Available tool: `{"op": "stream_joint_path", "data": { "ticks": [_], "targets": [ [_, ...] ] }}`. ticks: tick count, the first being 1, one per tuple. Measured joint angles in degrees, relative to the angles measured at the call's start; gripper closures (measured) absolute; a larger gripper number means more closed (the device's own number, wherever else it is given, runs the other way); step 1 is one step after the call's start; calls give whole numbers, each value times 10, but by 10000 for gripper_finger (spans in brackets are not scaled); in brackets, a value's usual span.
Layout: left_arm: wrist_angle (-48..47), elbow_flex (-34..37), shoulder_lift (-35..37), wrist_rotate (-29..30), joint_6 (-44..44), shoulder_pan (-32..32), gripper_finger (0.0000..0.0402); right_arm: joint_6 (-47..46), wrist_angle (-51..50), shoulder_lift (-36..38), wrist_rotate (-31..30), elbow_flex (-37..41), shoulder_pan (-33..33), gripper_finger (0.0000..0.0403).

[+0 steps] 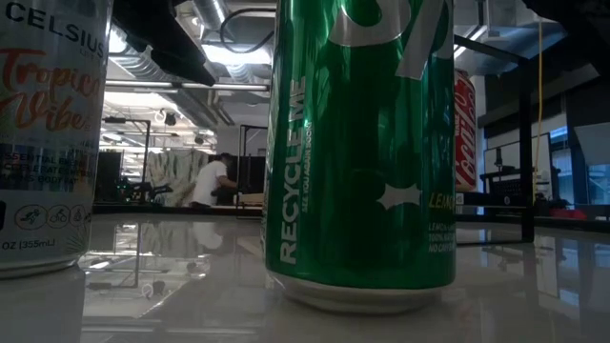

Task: Place canned beverage on shelf
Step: Put the left green soda can on the shelf

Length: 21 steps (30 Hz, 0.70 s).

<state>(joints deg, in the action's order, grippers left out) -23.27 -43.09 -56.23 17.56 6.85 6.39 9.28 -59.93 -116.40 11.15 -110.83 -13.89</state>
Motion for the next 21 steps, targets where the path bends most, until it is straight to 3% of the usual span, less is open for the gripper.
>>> {"op": "stream_joint_path", "data": {
  "ticks": [7,21],
  "targets": [
    [0,0,0,0,0,0,8,0,0,2,0,-1,0,7],
    [0,0,0,0,0,0,8,0,-2,31,0,0,0,15]
  ]
}}
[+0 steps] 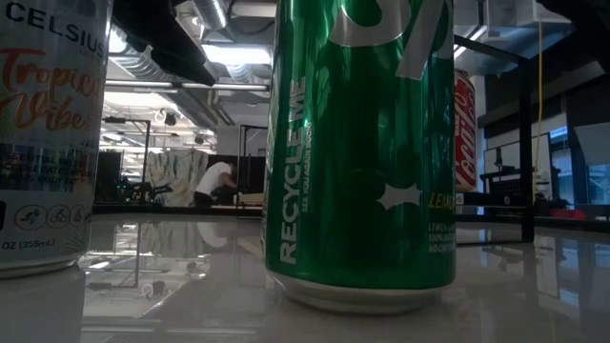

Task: Place canned beverage on shelf
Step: Put the left green soda can on the shelf

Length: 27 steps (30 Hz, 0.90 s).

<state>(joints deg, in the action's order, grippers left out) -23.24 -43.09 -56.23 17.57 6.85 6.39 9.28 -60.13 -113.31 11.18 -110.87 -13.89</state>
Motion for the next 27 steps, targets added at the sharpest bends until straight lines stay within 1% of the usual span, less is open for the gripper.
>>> {"op": "stream_joint_path", "data": {
  "ticks": [4,11,20,23,25,27],
  "targets": [
    [0,0,0,1,0,0,8,0,-8,22,0,0,0,15],
    [0,0,0,14,0,0,8,2,-51,64,0,0,0,15],
    [0,0,0,14,0,0,8,30,-65,131,-1,3,0,15],
    [0,0,0,14,0,0,8,30,-50,173,0,49,0,15],
    [0,0,0,13,0,0,8,24,-14,212,0,116,0,15],
    [0,0,0,14,0,0,8,8,43,260,-1,202,0,15]
  ]
}}
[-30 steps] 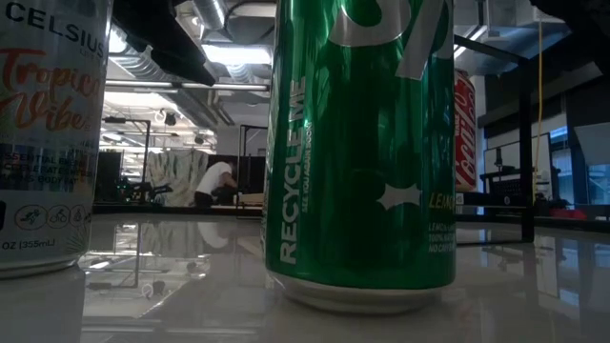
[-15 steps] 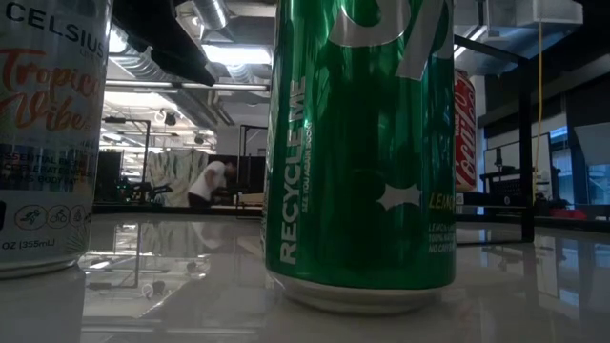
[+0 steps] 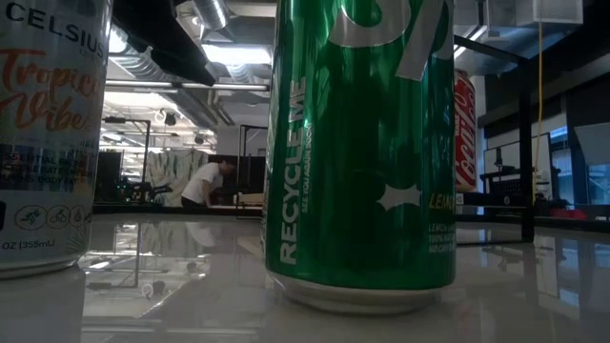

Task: Place canned beverage on shelf
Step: Put the left green soda can on the shelf

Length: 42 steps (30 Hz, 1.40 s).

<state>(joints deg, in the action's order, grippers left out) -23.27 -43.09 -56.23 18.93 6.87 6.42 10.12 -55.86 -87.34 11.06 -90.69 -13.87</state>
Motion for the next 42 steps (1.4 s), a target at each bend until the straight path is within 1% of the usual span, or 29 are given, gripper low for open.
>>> {"op": "stream_joint_path", "data": {
  "ticks": [4,8,10,12,16,20,24,30,39,42],
  "targets": [
    [0,0,0,0,0,0,8,-33,159,108,-4,165,0,15],
    [0,0,0,0,0,0,8,-55,343,185,-5,286,0,15],
    [1,0,0,0,0,0,8,-65,428,204,-5,326,0,15],
    [1,0,0,0,0,0,8,-81,503,207,-5,348,0,15],
    [3,0,0,1,0,0,8,-103,581,193,4,355,0,15],
    [3,0,0,1,0,0,8,-117,603,159,5,338,0,15],
    [3,0,0,1,0,0,8,-128,600,116,5,310,0,15],
    [3,0,0,1,0,0,8,-128,572,53,5,266,0,15],
    [4,0,0,1,0,0,8,-125,542,-27,5,244,0,15],
    [4,0,0,1,0,0,8,-105,520,-45,5,230,0,15]
  ]
}}
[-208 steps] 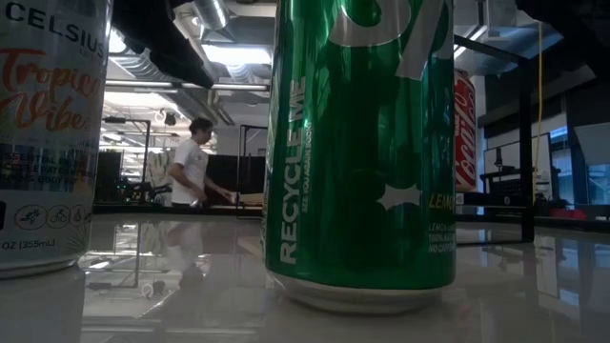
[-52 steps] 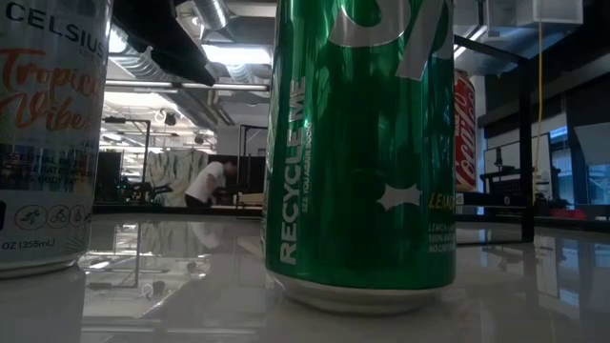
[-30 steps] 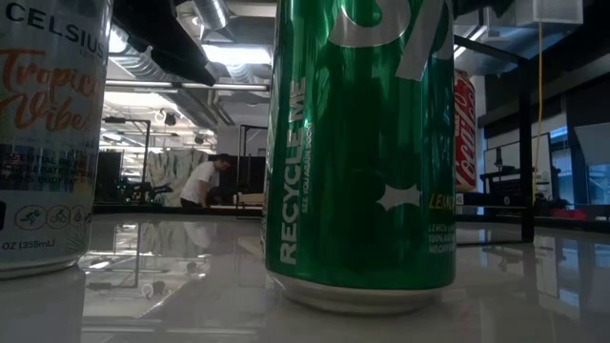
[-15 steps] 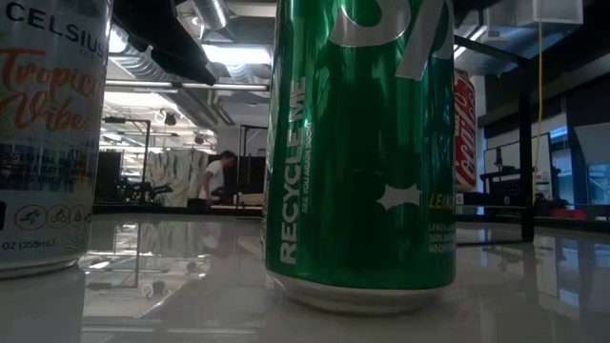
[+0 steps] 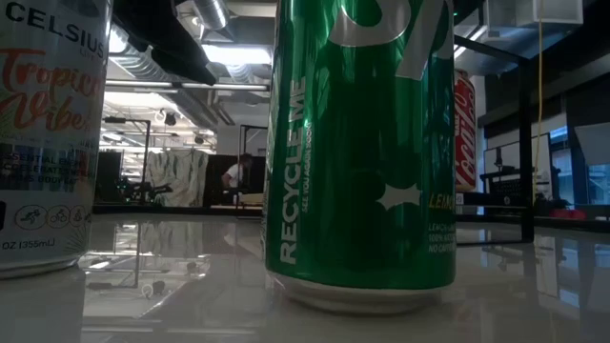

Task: Place canned beverage on shelf
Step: Put the left green soda can on the shelf

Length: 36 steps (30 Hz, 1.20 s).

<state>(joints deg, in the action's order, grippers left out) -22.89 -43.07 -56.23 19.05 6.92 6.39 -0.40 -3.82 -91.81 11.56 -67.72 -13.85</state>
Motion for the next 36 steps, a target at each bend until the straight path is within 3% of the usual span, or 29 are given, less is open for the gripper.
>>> {"op": "stream_joint_path", "data": {
  "ticks": [13,36],
  "targets": [
    [0,0,0,0,0,0,8,39,-66,-9,-33,-7,7,15],
    [5,0,0,0,0,0,8,37,-60,-37,-28,-7,8,15]
  ]
}}
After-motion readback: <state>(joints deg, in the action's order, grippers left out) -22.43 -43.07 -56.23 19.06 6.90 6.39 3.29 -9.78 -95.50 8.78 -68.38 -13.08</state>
